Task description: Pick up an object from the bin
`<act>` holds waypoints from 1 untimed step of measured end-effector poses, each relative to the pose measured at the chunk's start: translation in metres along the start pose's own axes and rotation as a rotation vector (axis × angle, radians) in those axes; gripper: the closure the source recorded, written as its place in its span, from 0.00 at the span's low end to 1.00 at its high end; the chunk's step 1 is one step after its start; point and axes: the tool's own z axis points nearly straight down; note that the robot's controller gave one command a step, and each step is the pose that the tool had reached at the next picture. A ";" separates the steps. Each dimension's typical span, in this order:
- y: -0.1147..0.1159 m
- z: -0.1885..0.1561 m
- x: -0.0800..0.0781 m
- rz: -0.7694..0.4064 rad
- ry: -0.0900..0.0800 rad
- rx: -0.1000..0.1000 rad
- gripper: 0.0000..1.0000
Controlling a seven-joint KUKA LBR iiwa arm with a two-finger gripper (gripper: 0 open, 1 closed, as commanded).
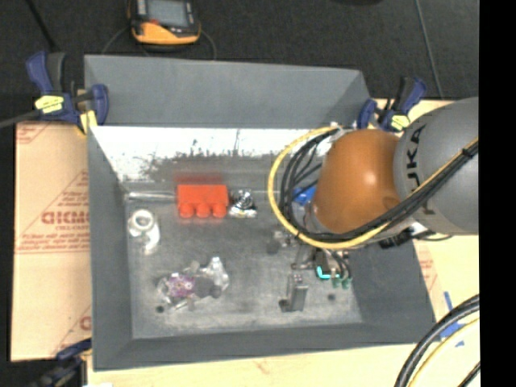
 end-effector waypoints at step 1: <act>-0.139 0.093 -0.091 -0.109 -0.012 0.006 0.00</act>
Offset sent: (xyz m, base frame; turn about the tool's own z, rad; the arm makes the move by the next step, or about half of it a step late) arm 0.0900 -0.1322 -0.0928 -0.1149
